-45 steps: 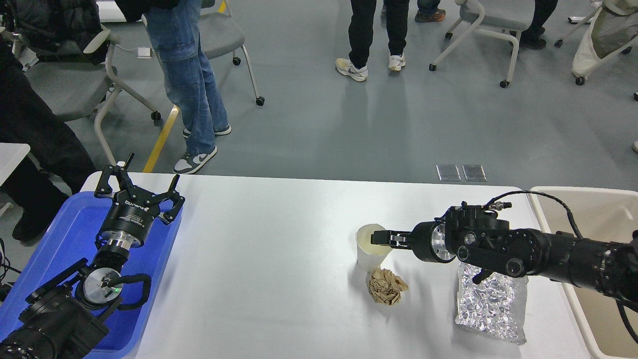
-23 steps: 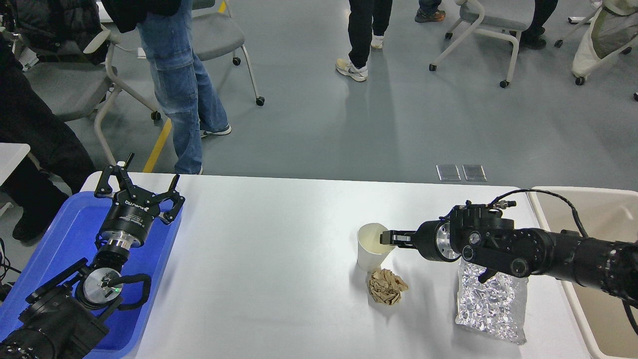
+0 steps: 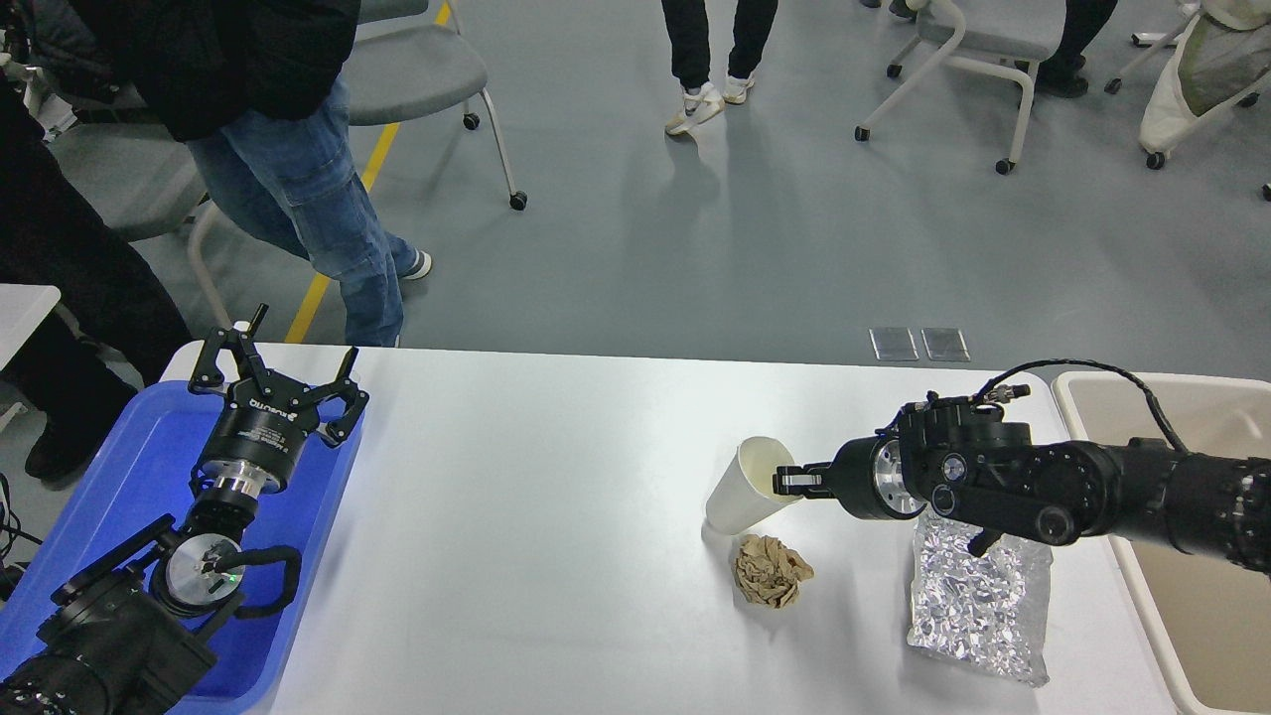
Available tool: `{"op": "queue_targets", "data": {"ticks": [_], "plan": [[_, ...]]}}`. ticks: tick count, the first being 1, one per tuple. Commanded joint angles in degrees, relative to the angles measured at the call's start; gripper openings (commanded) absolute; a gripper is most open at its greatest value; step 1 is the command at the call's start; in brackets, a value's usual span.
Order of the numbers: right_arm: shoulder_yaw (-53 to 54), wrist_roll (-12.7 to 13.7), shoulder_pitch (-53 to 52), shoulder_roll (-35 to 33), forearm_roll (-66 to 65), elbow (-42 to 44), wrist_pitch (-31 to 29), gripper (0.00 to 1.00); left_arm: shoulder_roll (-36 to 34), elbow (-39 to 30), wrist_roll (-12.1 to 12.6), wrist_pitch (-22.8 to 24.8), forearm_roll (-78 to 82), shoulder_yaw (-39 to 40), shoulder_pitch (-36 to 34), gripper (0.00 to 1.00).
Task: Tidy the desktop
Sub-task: 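Lift the cup with the right gripper and carry it toward the bin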
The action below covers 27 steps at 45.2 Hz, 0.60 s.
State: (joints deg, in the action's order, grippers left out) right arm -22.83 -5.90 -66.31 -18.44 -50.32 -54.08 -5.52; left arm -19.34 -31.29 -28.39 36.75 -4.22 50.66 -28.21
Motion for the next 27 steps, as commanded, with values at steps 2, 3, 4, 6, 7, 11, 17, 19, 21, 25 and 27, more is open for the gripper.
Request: {"op": "queue_targets", "data": {"ticks": [2,3,4,6,7,11,17,19,21,25,27], "plan": [[-0.63,0.01,-3.74,-2.83,0.66,-3.92,-1.34,0.0,0.0,0.0,0.0,-0.01,0.0,-0.03,0.0,1.0],[-0.55,0.01,-4.44,-3.44,0.93,-4.63,-1.69,0.0,0.0,0.0,0.0,-0.01,0.0,-0.03,0.0,1.0],[-0.55,0.01,-5.23,-4.06,1.01,-5.5,-2.13,0.0,0.0,0.0,0.0,-0.01,0.0,-0.03,0.0,1.0],[-0.46,0.01,-6.64,-5.29,1.36,-7.09,-2.65,0.0,0.0,0.0,0.0,-0.01,0.0,-0.03,0.0,1.0],[-0.46,0.01,-7.6,-6.08,1.72,-7.88,-2.83,0.0,0.0,0.0,0.0,-0.01,0.0,-0.03,0.0,1.0],[-0.63,0.01,-11.38,-9.42,4.17,-11.13,-3.71,0.0,0.0,0.0,0.0,-0.01,0.08,-0.03,0.0,1.0],[-0.72,0.09,-17.36,-15.57,6.46,-16.75,-6.08,0.0,0.0,0.0,0.0,-0.01,0.0,-0.03,0.0,1.0],[-0.81,0.1,-19.29,-17.59,6.9,-18.51,-6.7,0.0,0.0,0.0,0.0,-0.01,0.0,-0.03,0.0,1.0],[-0.81,0.36,-21.05,-19.52,7.25,-19.92,-7.57,0.0,0.0,0.0,0.0,-0.01,0.0,-0.03,0.0,1.0],[-1.42,0.53,-24.48,-22.95,7.52,-21.85,-9.16,0.0,0.0,0.0,0.0,-0.01,0.0,-0.03,0.0,1.0],[-1.42,0.62,-25.8,-24.36,7.52,-22.38,-9.77,0.0,0.0,0.0,0.0,-0.01,0.0,-0.03,0.0,1.0]]}}
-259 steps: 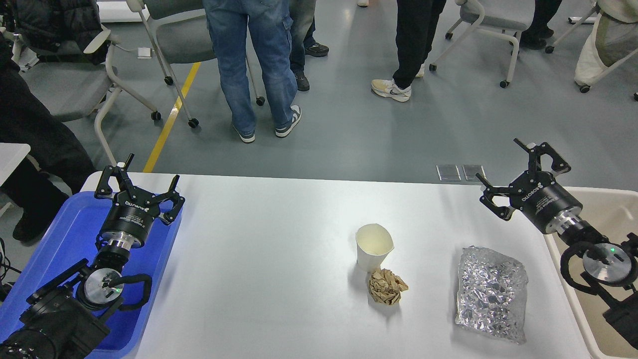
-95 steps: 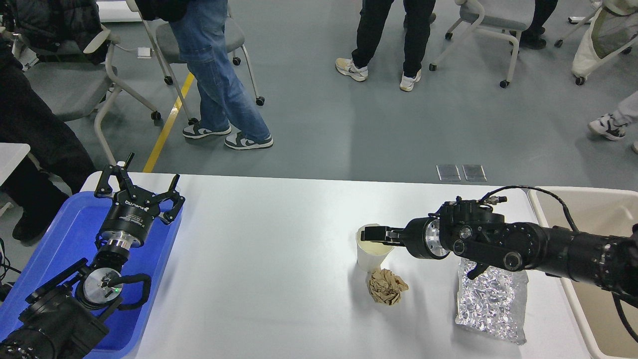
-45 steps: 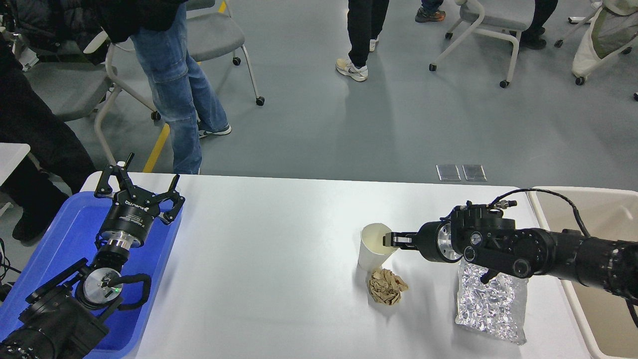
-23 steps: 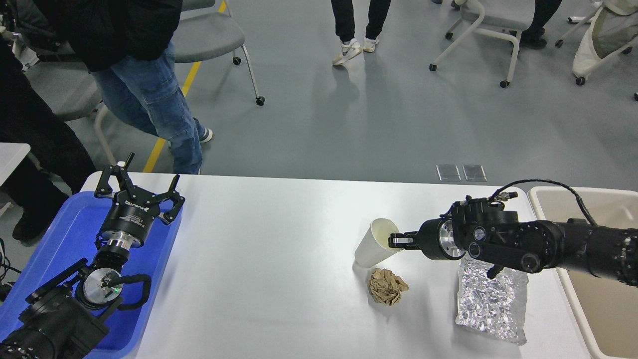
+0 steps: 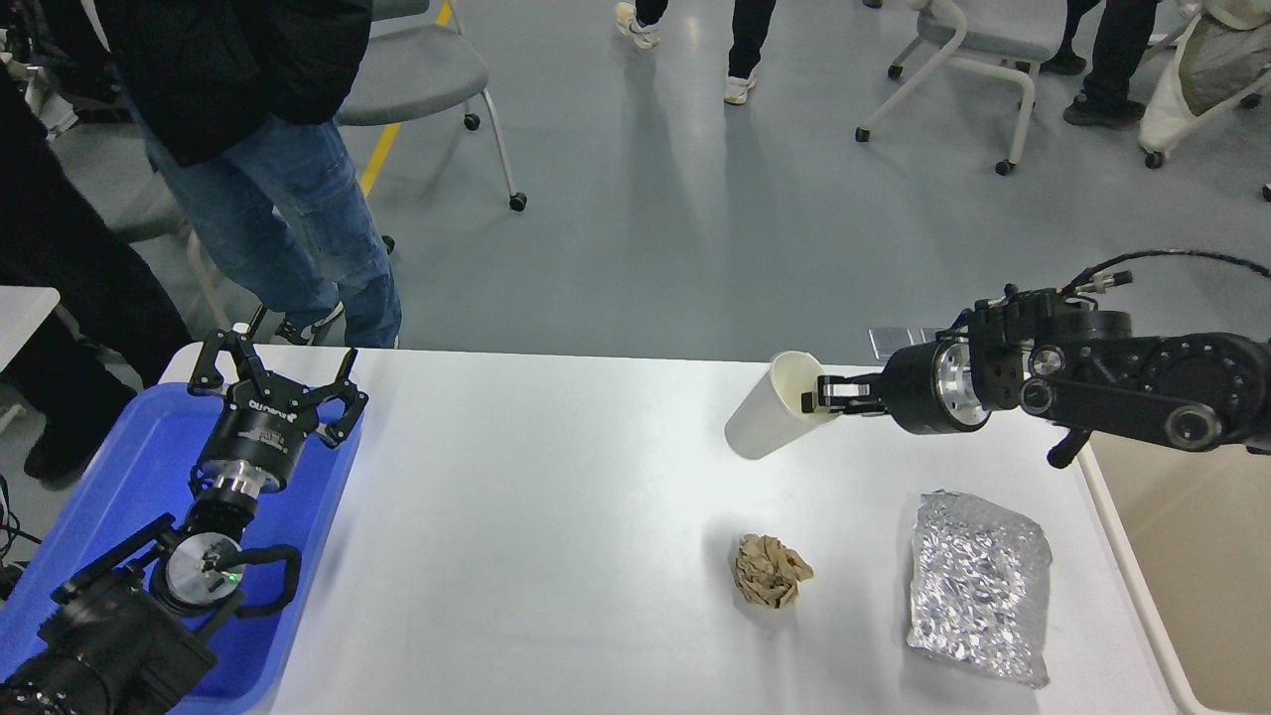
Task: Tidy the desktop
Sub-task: 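Lift the cup with the right gripper and carry it toward the bin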
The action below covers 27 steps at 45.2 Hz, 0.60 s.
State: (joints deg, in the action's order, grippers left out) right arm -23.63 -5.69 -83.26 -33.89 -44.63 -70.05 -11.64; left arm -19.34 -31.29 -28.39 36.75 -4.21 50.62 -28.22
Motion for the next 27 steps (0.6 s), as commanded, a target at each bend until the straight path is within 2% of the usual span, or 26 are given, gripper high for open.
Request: {"op": "queue_targets", "data": {"ticks": [1,9,19,27], "plan": [[-0.63,0.5,-9.46,-9.61,1.83,-6.59,-4.01,0.0,0.0,0.0,0.0,-0.01,-0.01,0.0,0.0,1.0],[0.69,1.38,-12.89,-13.92,1.83,-6.59,-6.38,0.0,0.0,0.0,0.0,-0.01,-0.01,0.0,0.0,1.0],[1.92,2.26,-13.51,-16.9,1.92,-5.27,-5.42,0.0,0.0,0.0,0.0,-0.01,-0.01,0.0,0.0,1.0],[2.01,2.26,-12.46,-19.81,2.0,2.72,-4.62,0.0,0.0,0.0,0.0,-0.01,-0.01,0.0,0.0,1.0]]}}
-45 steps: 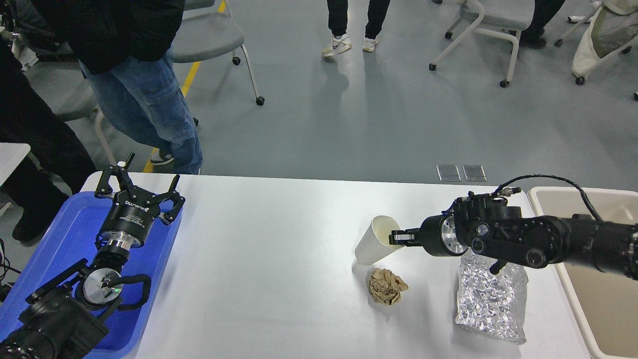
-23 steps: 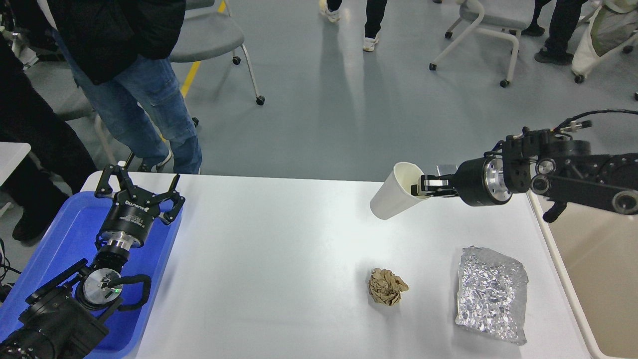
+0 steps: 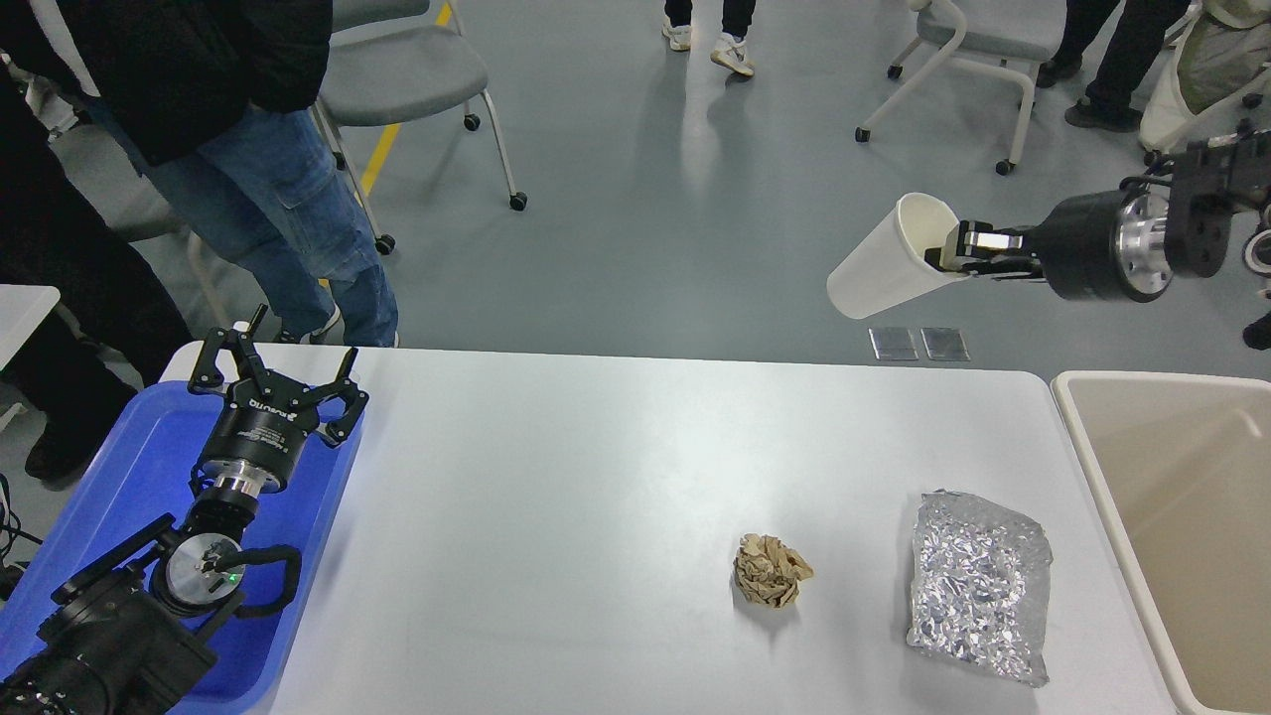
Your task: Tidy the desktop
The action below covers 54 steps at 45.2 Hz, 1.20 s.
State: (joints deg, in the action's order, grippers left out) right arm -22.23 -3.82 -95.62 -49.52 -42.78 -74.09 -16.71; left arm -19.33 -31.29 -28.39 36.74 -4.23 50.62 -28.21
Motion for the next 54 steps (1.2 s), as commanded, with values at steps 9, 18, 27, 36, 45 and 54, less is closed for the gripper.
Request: {"op": "queue_targets", "data": {"ticks": [9,18,27,36,45,54], "plan": [[0.61,-0.14,5.69,-6.9,3.84,19.76,1.15,0.0,0.0,0.0,0.0,0.0,0.01,0.0,0.0,1.0],[2.28,-0.23,16.41,-5.68,12.97,32.94,6.15,0.0,0.0,0.0,0.0,0.0,0.01,0.0,0.0,1.0],[7.72,0.21,29.86,-1.38,23.52,46.73,9.68,0.0,0.0,0.0,0.0,0.0,0.01,0.0,0.0,1.0],[11.15,1.79,42.08,9.08,37.93,65.63,10.03,0.0,0.0,0.0,0.0,0.0,0.01,0.0,0.0,1.0],[18.26,5.84,51.49,16.47,47.26,73.03,11.78,0.0,0.0,0.0,0.0,0.0,0.01,0.0,0.0,1.0],[30.57,10.41,55.45,20.6,47.53,73.12,16.18,0.0,0.0,0.0,0.0,-0.09,0.01,0.0,0.0,1.0]]}}
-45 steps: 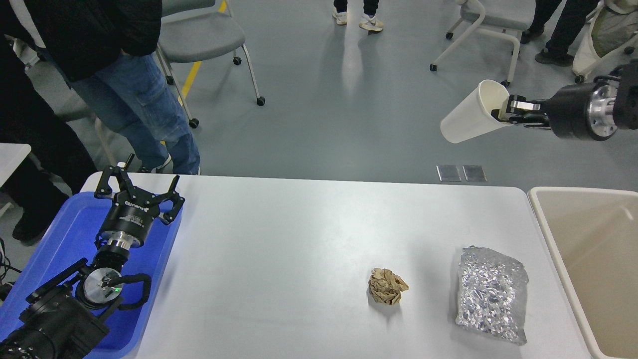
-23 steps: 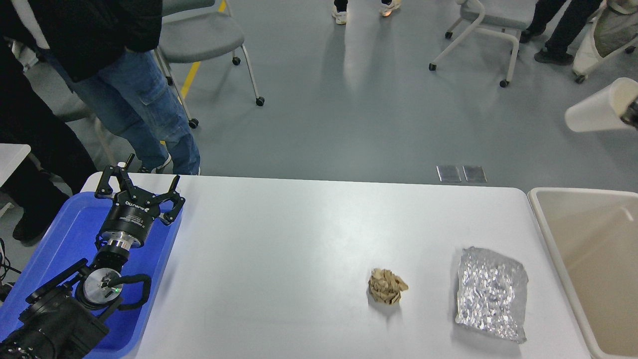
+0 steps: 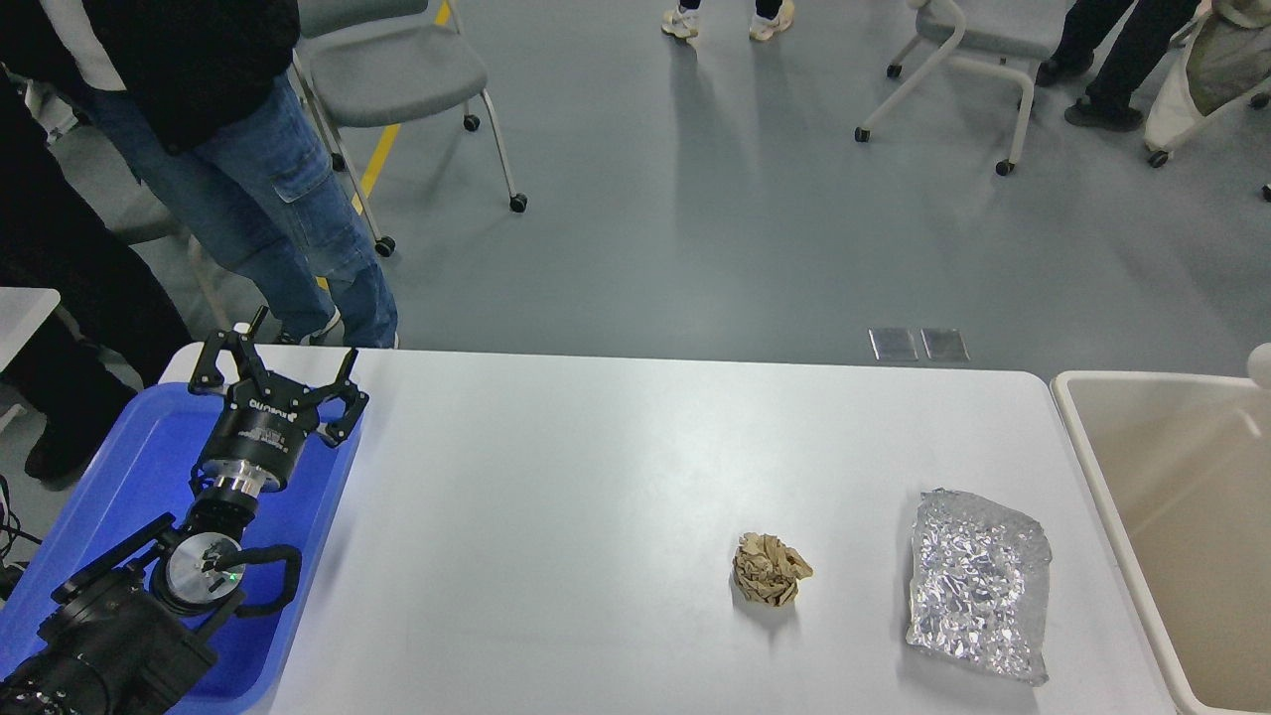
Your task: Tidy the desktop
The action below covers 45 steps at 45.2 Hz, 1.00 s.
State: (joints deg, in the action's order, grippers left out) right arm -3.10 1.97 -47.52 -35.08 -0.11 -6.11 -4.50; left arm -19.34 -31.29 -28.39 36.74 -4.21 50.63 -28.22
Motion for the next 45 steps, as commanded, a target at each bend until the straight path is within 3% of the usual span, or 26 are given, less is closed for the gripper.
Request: {"op": "queue_targets", "data": {"ticks": [1,7,17,41,42,43,45], "plan": [[12.32,5.06,7.44,6.51,4.86,5.14,4.23,0.0,0.0,0.0,0.0,-0.09,-0.01,0.0,0.01,1.0],[16.1,8.05,8.14,8.18,4.94,5.14,6.78,0.0,0.0,0.0,0.0,-0.09,-0.1,0.0,0.01,1.0],[21.03,10.77,8.59,10.56,4.94,5.14,9.6,0.0,0.0,0.0,0.0,-0.09,-0.01,0.0,0.01,1.0],[21.47,10.51,9.11,10.74,4.95,5.14,10.3,0.01,0.0,0.0,0.0,-0.09,-0.1,0.0,0.01,1.0],[21.47,10.25,9.11,10.74,5.03,5.05,9.86,0.27,0.0,0.0,0.0,-0.09,-0.1,0.0,0.01,1.0],[21.56,10.16,9.2,10.74,5.03,5.14,10.21,0.59,0.0,0.0,0.0,-0.09,-0.1,0.0,0.01,1.0],[21.73,10.16,9.29,10.65,5.03,5.05,10.04,0.89,0.0,0.0,0.0,-0.09,-0.1,0.0,0.01,1.0]]}}
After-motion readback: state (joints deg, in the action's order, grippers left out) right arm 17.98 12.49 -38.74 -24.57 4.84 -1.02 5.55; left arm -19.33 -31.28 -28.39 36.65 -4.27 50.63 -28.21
